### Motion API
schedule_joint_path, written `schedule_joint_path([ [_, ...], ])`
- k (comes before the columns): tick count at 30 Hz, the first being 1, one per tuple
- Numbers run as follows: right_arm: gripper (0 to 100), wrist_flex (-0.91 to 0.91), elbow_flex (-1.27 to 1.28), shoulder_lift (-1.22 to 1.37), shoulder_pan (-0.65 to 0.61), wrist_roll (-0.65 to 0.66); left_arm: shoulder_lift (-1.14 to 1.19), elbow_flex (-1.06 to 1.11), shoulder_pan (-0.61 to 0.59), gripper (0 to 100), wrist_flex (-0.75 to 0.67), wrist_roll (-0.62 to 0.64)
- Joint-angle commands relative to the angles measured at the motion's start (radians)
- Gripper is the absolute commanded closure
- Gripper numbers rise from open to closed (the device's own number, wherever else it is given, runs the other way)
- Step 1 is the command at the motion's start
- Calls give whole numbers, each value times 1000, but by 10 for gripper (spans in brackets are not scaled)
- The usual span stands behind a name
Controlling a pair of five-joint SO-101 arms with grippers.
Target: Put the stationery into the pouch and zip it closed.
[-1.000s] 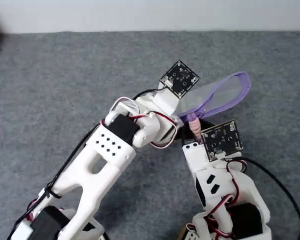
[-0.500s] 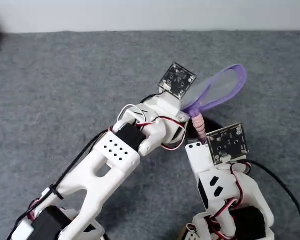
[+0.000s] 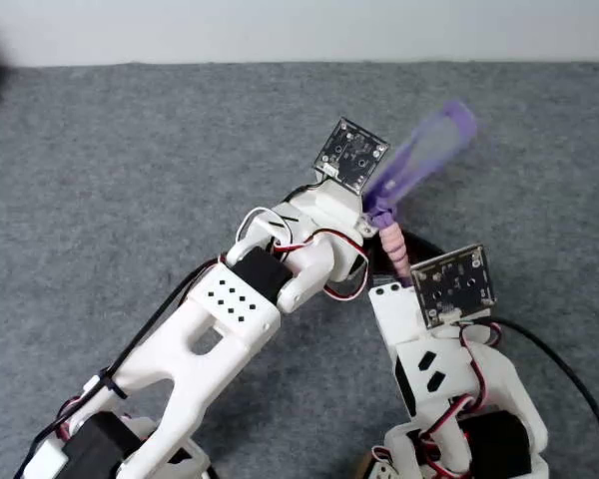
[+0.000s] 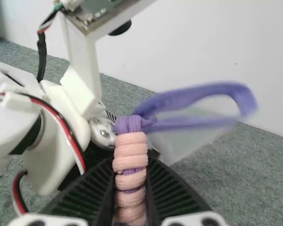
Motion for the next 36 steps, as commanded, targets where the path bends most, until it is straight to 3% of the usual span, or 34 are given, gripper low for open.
schedule_joint_path([
  [1,991,-15,-84,2,4,11,-34,-18,21,987,-23,-28],
  [7,991,-111,-95,7,77,11,-92,-10,21,988,64,-48],
  [17,991,-308,-98,180,269,11,-450,200,21,990,157,-49],
  [36,991,-521,-92,447,372,23,-779,325,20,991,330,-40],
])
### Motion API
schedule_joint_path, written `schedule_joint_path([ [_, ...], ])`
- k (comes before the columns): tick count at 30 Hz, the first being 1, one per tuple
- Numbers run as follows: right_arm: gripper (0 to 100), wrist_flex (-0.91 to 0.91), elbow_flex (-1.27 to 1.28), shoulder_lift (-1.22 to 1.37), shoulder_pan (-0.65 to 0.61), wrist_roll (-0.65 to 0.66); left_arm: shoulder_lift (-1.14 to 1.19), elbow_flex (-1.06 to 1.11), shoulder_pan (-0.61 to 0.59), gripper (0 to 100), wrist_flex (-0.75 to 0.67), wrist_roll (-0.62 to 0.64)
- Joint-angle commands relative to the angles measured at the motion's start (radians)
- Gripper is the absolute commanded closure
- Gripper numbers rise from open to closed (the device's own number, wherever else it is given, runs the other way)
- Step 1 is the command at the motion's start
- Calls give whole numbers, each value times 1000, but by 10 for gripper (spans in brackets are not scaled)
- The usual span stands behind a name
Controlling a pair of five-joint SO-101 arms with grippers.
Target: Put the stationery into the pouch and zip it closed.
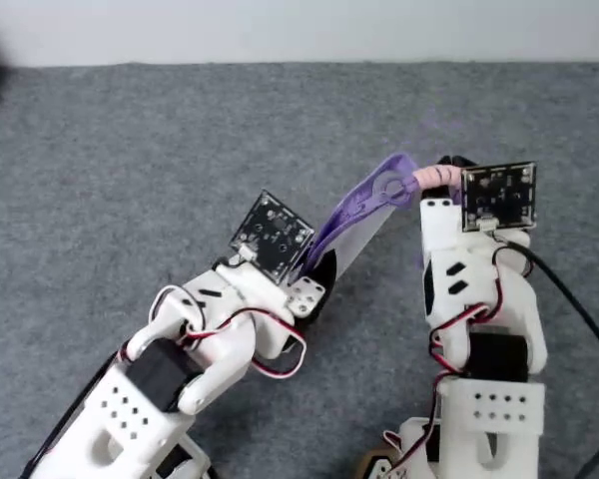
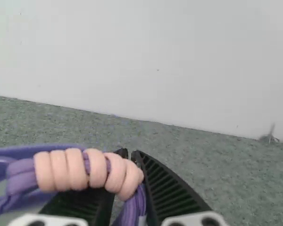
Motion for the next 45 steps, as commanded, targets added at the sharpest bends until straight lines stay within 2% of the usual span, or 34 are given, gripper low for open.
schedule_joint_path([
  [1,991,-54,-58,30,50,32,-71,-8,2,991,23,0],
  [13,991,-79,-78,36,33,40,-132,-10,0,989,38,2],
  [17,991,-33,-106,-50,-79,44,-130,-15,2,982,37,-8],
  [22,991,58,-160,-163,-217,46,-123,-15,2,872,37,2],
  [25,991,117,-199,-206,-263,49,-123,-16,2,852,34,40],
  [30,991,237,-285,-225,-349,109,-123,-15,2,853,2,48],
  [38,991,309,-304,-234,-360,110,-121,-36,2,859,-14,48],
  [42,991,335,-304,-234,-358,110,-121,-70,2,930,-14,28],
  [45,991,334,-302,-234,-354,110,-123,-71,2,990,-11,-51],
])
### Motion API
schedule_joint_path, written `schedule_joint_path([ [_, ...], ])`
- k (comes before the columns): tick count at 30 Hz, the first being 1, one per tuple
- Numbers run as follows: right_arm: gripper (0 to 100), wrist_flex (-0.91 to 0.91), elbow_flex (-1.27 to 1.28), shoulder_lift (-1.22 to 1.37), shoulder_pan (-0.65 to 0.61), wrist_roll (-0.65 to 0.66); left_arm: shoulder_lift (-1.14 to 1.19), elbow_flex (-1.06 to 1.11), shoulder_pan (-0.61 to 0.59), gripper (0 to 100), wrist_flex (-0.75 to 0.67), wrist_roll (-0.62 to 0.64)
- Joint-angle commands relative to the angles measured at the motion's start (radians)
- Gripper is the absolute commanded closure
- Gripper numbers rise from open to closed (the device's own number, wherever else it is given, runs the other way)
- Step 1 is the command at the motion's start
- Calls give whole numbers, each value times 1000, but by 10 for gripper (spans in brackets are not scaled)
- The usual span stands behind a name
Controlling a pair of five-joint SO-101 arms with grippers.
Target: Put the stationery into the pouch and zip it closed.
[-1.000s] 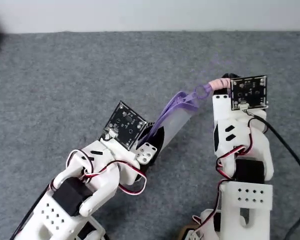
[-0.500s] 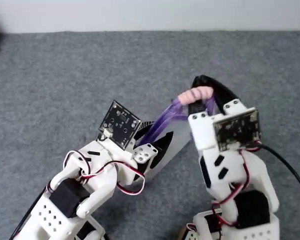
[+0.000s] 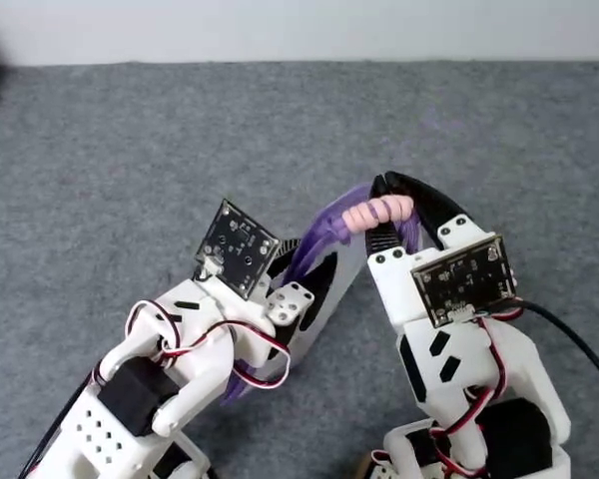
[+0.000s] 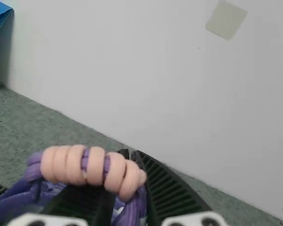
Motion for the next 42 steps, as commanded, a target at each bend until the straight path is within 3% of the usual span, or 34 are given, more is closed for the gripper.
schedule_joint_path([
  [1,991,2,-52,-7,-1,8,-21,-71,3,987,-21,-78],
  [11,991,-38,107,4,283,-17,-28,-188,-104,991,37,-87],
  [24,991,-148,344,4,375,-29,-43,-297,-143,991,107,-86],
  [29,974,65,270,-4,236,49,-44,-255,-140,991,101,-86],
  [35,826,268,129,-4,77,25,-51,-243,-143,991,101,-86],
  [42,908,236,44,2,-154,15,-44,-242,-138,991,101,-86],
])
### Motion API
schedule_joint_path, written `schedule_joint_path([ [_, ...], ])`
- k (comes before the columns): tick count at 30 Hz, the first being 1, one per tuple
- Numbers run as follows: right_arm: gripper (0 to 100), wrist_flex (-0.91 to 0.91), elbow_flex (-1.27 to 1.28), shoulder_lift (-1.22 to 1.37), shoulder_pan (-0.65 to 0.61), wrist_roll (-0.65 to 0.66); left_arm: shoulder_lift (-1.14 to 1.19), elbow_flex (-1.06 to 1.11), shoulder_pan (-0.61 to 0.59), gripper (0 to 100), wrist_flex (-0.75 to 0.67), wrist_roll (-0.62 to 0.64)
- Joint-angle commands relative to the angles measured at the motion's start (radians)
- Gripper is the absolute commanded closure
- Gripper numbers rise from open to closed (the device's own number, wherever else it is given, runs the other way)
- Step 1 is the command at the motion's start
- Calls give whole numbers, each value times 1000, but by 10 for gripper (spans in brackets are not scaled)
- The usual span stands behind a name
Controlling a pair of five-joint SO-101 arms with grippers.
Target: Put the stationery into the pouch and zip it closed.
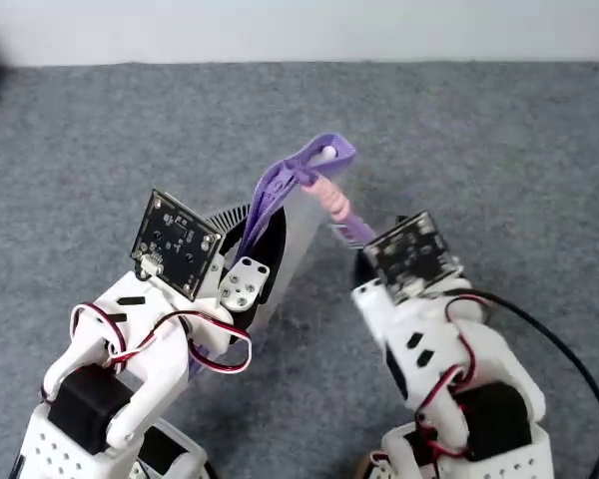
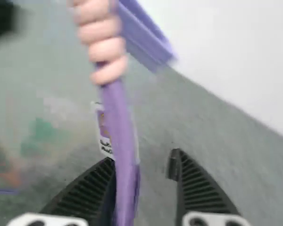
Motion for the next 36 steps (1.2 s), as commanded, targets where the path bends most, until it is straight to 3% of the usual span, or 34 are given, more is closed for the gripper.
schedule_joint_path([
  [1,920,-28,-83,2,-97,-12,-23,-21,-8,991,-6,-5],
  [6,896,-1,-107,5,-186,-11,-23,-8,-8,991,-9,-6],
  [10,822,168,-107,-2,-222,-18,-23,18,-12,991,-9,-9],
  [16,784,357,-129,-33,-225,-184,-23,16,-14,991,-9,-8],
  [21,785,366,-132,-68,-223,-198,-23,13,-14,991,-9,-6],
  [28,786,131,-109,-50,-225,-193,-23,10,-14,991,-3,-6],
  [36,786,-165,-101,157,-223,-196,-23,8,-14,991,-2,-6],
])
